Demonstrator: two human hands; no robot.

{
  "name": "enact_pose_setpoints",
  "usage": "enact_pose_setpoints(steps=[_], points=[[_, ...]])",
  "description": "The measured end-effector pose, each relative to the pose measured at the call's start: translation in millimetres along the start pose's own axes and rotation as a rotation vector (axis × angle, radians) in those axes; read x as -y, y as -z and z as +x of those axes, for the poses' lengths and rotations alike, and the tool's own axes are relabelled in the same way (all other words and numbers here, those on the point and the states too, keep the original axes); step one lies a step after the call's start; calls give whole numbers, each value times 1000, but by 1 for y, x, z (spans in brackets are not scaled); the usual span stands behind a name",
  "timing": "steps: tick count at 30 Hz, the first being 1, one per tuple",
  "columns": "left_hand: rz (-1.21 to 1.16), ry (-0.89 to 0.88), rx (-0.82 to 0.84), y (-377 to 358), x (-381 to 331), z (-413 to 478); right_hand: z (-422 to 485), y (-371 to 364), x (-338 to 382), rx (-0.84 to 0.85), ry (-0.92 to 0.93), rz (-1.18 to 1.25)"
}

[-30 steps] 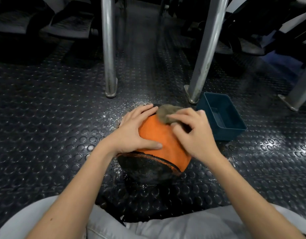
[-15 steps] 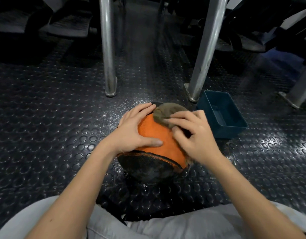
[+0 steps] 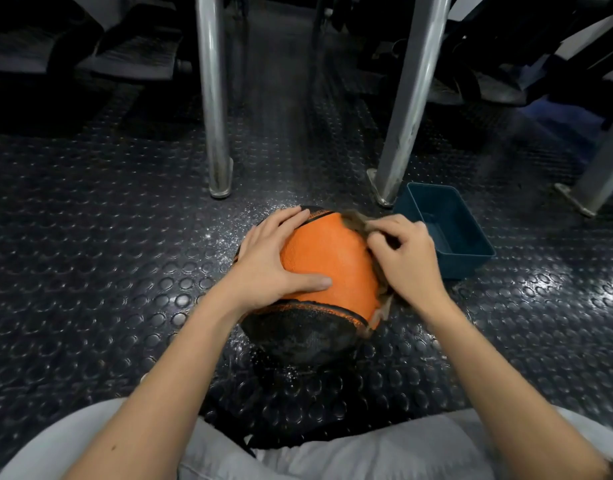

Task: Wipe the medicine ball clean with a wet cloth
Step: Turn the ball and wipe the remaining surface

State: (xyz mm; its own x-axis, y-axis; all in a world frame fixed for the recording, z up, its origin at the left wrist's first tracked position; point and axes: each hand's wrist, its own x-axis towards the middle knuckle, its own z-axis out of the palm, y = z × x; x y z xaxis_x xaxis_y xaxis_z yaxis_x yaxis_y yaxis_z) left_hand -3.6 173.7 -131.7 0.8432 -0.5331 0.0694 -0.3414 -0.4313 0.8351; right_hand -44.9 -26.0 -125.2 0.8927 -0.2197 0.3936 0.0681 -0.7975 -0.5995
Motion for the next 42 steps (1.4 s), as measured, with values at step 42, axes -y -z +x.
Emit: enact_pose_setpoints(steps=[42], points=[[-73, 11, 72, 10, 8, 5, -6, -1, -24, 46, -338, 94]])
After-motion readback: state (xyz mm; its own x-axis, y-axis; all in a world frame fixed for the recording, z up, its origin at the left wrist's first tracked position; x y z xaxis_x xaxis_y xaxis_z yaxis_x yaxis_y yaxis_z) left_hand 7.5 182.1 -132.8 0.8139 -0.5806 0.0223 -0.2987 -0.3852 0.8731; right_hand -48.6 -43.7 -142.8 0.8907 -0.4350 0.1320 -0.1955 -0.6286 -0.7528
